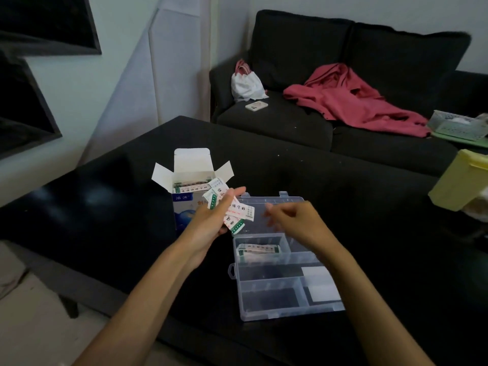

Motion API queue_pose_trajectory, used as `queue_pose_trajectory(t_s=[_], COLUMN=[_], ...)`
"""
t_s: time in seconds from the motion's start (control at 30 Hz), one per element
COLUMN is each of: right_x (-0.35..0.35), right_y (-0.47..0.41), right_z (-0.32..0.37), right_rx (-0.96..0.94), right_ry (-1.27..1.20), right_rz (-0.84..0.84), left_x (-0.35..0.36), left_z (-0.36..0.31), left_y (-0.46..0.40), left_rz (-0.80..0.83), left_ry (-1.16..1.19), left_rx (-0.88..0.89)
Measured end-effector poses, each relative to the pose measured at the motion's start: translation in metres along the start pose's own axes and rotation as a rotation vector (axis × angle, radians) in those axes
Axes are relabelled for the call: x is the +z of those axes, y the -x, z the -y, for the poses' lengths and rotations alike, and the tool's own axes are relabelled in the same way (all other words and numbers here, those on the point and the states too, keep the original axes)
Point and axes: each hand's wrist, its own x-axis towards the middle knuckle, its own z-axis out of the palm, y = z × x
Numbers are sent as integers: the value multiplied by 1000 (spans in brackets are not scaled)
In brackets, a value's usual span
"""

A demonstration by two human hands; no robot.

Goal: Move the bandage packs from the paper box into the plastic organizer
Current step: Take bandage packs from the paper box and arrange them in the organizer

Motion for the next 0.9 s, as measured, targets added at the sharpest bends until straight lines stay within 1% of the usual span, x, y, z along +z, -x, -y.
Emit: queue_pose_trajectory(t_s=[0.07, 0.1, 0.13, 0.27, 0.4, 0.5, 0.57, 0.67, 0.73, 0.8, 0.87, 0.9], right_x=[1, 5, 9, 16, 10, 7, 10, 13, 7, -7, -19, -21], right_y=[3, 4, 4, 2, -3, -5, -4, -5, -5, -4, -2, -2], right_z=[9, 10, 11, 10, -1, -5, -5, -7, -8, -9, -12, -14], right_rx=[105, 143, 162, 159, 211, 214, 188, 91, 21, -31, -52, -63], right_ry=[-334, -447, -519, -575, -558, -602, -558, -393, -282, -185, -62, 38], right_rz=[170, 227, 251, 167, 108, 113, 130, 102, 90, 137, 218, 250], left_x=[4, 7, 9, 12, -2, -9, -6, 1, 0, -3, -5, -5], left_z=[0, 0, 1, -3, -7, -4, 0, 3, 3, 4, 7, 9], left_y=[1, 1, 2, 5, 1, -2, -2, -2, -2, -3, -2, -2], left_rz=[-3, -5, -12, -84, -79, -96, -134, -188, -188, -144, -56, -18], left_ry=[-7, -8, -5, -17, -39, -47, -41, -32, -215, -409, -491, -522], left_rx=[29, 44, 58, 65, -36, -49, -31, -37, -32, 6, 40, 49])
